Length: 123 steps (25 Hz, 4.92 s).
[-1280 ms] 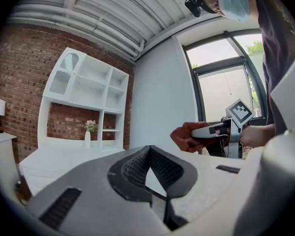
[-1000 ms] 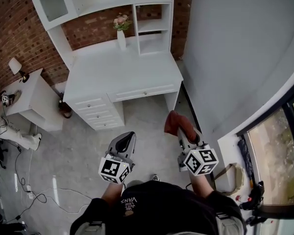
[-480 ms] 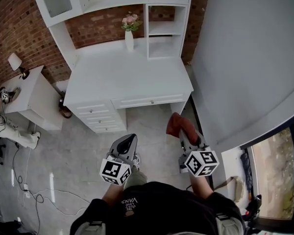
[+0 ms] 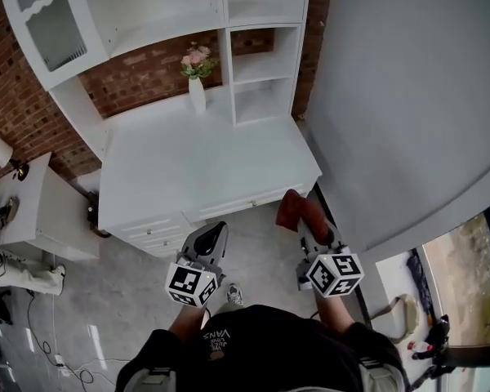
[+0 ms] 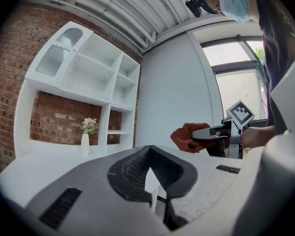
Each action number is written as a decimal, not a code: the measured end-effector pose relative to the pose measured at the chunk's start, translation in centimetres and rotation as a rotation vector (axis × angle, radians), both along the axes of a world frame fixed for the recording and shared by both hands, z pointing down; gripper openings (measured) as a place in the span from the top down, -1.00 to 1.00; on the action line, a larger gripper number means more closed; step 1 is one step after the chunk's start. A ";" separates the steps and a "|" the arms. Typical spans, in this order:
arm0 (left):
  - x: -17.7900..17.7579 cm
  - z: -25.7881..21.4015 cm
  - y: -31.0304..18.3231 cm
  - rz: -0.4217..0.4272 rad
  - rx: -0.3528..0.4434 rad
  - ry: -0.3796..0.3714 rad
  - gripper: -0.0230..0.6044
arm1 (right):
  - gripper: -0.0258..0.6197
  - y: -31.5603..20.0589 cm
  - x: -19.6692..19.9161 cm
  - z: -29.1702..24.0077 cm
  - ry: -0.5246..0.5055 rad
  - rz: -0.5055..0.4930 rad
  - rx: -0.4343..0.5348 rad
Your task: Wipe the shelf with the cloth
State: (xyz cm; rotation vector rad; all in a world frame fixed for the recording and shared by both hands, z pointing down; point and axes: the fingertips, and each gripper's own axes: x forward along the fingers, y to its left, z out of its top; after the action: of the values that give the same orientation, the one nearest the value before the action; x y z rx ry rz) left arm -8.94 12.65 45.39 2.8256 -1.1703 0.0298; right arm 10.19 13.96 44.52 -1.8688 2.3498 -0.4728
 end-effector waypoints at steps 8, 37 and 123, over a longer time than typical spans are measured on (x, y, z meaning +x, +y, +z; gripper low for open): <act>-1.0 -0.1 -8.3 0.094 0.003 -0.018 0.91 | 0.63 -6.8 -1.0 0.1 -0.046 0.102 0.011; 7.1 0.6 -29.1 -0.085 0.019 -0.021 0.91 | 0.63 -33.4 7.4 -0.8 0.027 -0.108 0.054; -0.4 2.6 -44.6 -0.314 -0.025 0.047 0.91 | 0.62 -78.1 3.3 2.5 0.840 -0.250 -0.334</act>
State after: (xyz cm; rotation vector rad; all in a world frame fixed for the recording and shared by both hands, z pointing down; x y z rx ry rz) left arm -9.36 -31.95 48.00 2.5725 -1.5730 -0.0409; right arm 13.45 -64.16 47.00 -2.2395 3.2294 -0.0871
